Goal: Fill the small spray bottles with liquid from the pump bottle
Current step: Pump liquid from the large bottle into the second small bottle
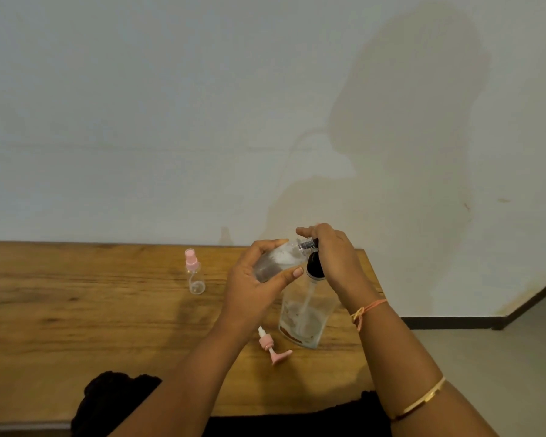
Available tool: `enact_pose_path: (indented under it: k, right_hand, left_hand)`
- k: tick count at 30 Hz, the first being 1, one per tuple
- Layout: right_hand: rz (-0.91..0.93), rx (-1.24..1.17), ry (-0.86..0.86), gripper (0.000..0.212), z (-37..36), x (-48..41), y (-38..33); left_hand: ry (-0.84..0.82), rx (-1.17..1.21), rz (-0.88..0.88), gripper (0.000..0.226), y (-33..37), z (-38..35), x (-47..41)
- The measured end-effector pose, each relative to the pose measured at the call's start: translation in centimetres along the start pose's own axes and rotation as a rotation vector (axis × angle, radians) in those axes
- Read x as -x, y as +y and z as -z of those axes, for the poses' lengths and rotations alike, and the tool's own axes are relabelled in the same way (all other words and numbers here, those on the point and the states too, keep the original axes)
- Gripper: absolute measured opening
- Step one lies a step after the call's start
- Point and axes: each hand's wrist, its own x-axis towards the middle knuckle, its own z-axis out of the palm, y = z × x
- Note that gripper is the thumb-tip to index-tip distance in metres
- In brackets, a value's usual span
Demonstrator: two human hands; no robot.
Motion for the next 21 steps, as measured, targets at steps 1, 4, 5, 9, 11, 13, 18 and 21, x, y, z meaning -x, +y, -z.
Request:
enact_pose_path:
  k: [1, 4, 5, 9, 11, 13, 18, 21]
  right_hand:
    - [-0.006, 0.001, -0.002, 0.042, -0.01, -0.05, 0.1]
    - [-0.014, 0.017, -0.004, 0.044, -0.09, -0.02, 0.34]
    - [-0.013, 0.036, -0.005, 0.044, -0.13, 0.03, 0.27]
    - [-0.008, 0.09, 0.0, 0.044, 0.0, 0.19, 0.19]
    - [-0.005, 0.054, -0.001, 0.04, 0.13, 0.1, 0.32]
    - [0.01, 0.05, -0.003, 0.038, 0.19, -0.09, 0.34]
    - [-0.006, 0.059, -0.042, 0.041, 0.1, 0.0, -0.02]
    - [-0.038, 0.065, -0.023, 0.045, -0.15, 0.06, 0.04]
  left_hand:
    - [0.006, -0.005, -0.001, 0.037, -0.06, -0.03, 0.0]
    - [0.022, -0.051, -0.006, 0.036, -0.47, -0.04, -0.15]
    - [0.021, -0.067, -0.006, 0.036, -0.63, 0.0, -0.2]
    - [0.016, -0.093, -0.003, 0.036, -0.72, 0.06, -0.14]
    - [0.017, -0.085, -0.016, 0.037, -0.51, 0.07, -0.04]
    - [0.018, -0.066, -0.027, 0.037, -0.42, 0.17, 0.06]
    - [0.024, -0.032, -0.024, 0.037, -0.36, 0.02, 0.03]
    - [0.032, -0.046, -0.023, 0.037, -0.51, -0.16, -0.05]
